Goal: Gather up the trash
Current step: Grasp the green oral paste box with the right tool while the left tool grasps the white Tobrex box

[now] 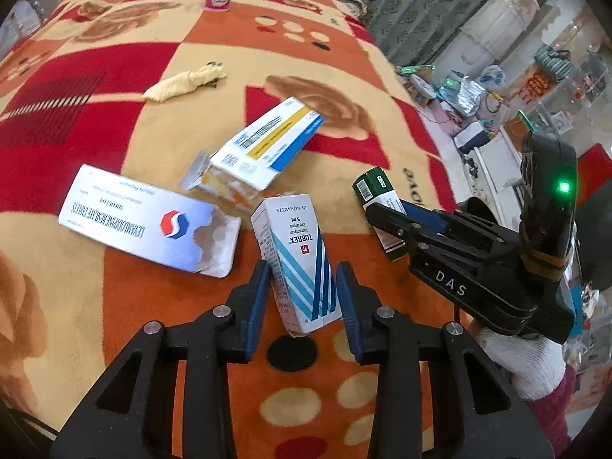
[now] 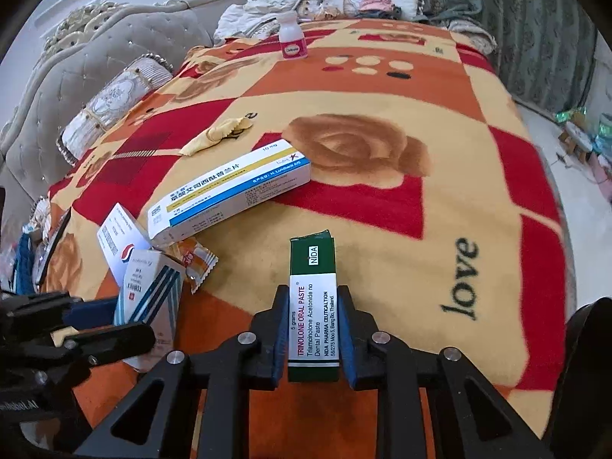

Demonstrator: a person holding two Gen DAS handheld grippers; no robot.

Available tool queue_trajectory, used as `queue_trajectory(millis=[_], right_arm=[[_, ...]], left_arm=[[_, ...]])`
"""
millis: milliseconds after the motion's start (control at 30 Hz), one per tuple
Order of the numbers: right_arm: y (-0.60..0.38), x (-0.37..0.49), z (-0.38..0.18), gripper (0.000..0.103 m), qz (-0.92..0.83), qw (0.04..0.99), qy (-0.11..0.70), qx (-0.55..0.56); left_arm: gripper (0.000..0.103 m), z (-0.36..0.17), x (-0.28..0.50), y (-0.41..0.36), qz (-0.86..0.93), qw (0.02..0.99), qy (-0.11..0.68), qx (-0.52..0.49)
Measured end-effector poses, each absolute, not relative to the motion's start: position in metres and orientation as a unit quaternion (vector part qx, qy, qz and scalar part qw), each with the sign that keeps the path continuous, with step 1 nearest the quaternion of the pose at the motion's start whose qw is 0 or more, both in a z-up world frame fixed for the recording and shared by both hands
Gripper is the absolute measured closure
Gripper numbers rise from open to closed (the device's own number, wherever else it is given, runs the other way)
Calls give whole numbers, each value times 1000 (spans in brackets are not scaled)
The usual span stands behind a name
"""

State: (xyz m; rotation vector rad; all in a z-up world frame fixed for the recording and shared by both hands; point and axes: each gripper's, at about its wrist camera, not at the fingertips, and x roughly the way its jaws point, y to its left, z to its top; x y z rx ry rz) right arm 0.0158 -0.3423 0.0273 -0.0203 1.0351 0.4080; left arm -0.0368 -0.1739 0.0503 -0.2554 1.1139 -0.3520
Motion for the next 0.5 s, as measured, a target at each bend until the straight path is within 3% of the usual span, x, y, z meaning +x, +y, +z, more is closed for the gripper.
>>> queue_trajectory(millis=[500], right_arm=[[-396, -10, 55, 81, 164, 869, 466, 13]], left_arm=[[70, 64, -34, -236, -213, 828, 514, -68]])
